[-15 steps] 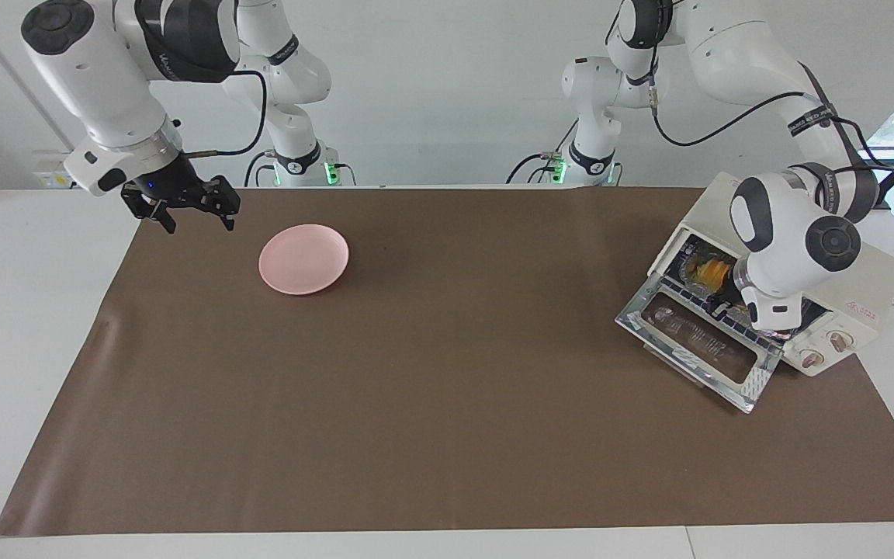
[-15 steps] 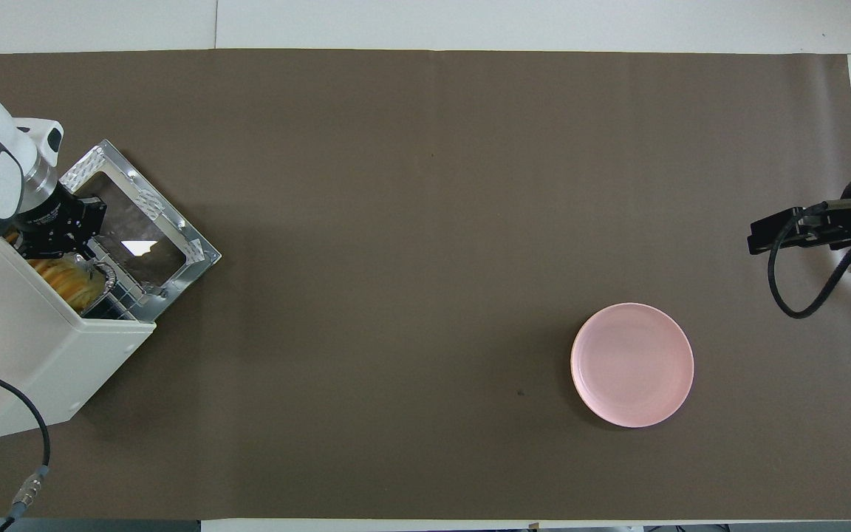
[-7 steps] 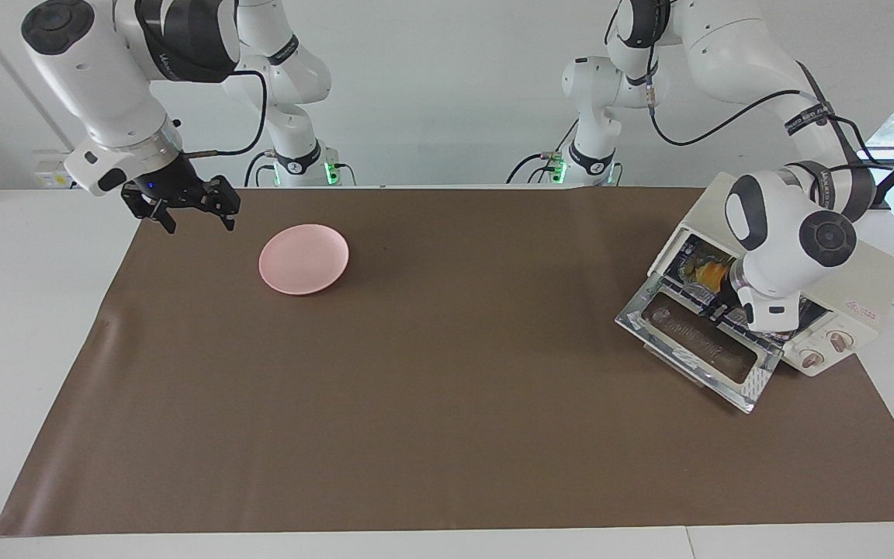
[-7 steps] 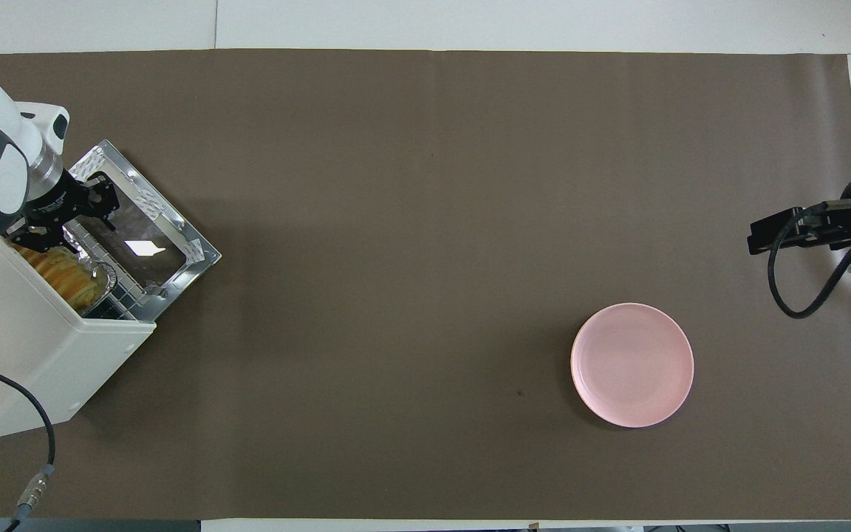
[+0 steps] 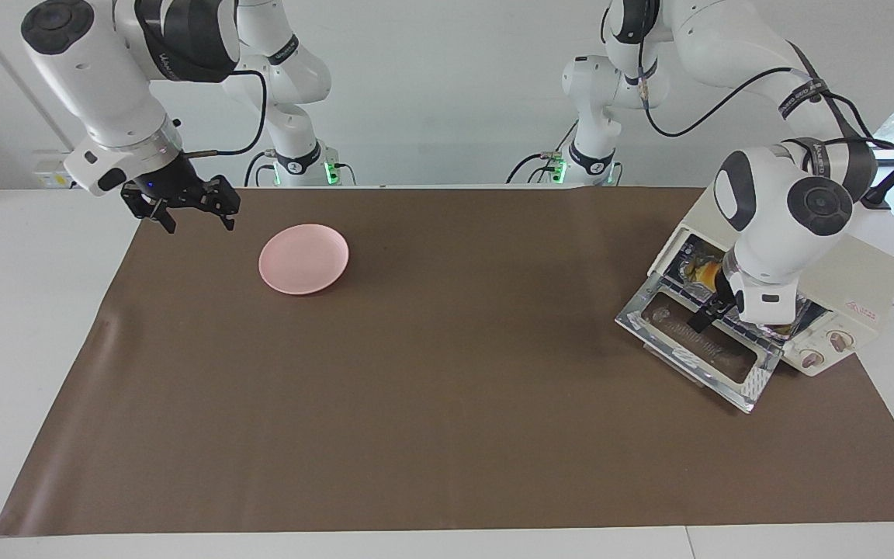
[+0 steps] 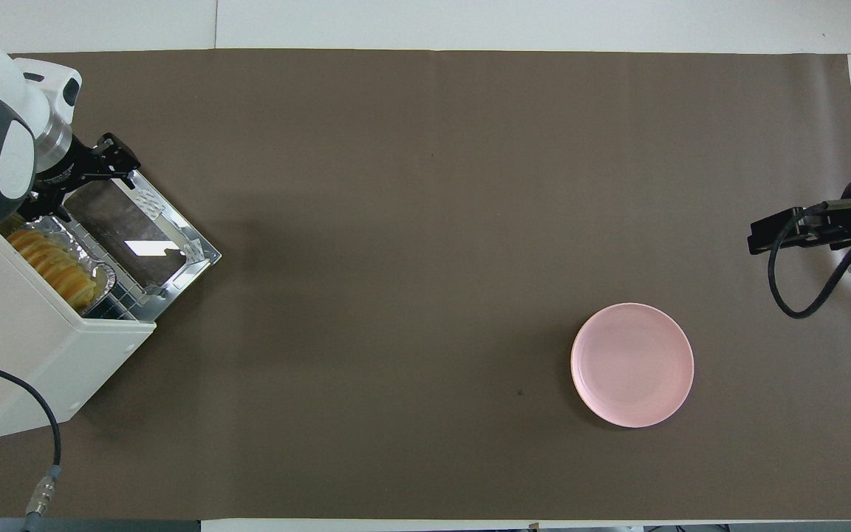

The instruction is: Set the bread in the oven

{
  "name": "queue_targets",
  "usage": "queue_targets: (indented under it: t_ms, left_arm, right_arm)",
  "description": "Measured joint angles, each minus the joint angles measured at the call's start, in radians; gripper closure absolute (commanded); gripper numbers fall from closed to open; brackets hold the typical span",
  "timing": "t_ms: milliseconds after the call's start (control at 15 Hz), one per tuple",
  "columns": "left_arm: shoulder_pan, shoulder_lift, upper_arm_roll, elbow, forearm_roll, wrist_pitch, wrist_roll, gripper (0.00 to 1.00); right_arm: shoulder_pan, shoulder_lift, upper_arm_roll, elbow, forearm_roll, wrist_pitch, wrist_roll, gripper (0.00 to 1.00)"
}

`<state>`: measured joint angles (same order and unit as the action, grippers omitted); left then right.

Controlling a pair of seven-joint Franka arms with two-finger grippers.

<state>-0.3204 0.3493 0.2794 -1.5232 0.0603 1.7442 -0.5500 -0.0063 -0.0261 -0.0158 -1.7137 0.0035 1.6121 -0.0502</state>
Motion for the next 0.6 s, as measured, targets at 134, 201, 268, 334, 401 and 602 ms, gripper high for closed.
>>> queue_targets:
  t_ms: [134, 201, 268, 334, 401, 602]
  left_arm:
    - [-0.016, -0.03, 0.0, 0.023, 0.0, -0.019, 0.059, 0.0]
    - [-0.017, -0.055, -0.002, 0.028, 0.0, -0.031, 0.079, 0.0]
    - [-0.017, -0.084, -0.004, 0.029, 0.0, -0.044, 0.094, 0.0]
    - [-0.017, -0.115, -0.008, 0.029, 0.0, -0.067, 0.116, 0.0]
    - [-0.018, -0.144, -0.013, 0.029, 0.0, -0.097, 0.156, 0.0]
    - [-0.017, -0.218, -0.014, 0.029, 0.0, -0.211, 0.332, 0.0]
  right_arm:
    - [0.0, 0.0, 0.0, 0.0, 0.0, 0.0, 0.0, 0.0]
    - [0.0, 0.0, 0.0, 0.0, 0.0, 0.0, 0.0, 0.0]
    - [0.0, 0.0, 0.0, 0.0, 0.0, 0.0, 0.0, 0.0]
    - [0.0, 0.0, 0.0, 0.0, 0.0, 0.0, 0.0, 0.0]
    - [0.0, 0.0, 0.0, 0.0, 0.0, 0.0, 0.0, 0.0]
    - [0.0, 0.0, 0.0, 0.0, 0.0, 0.0, 0.0, 0.0]
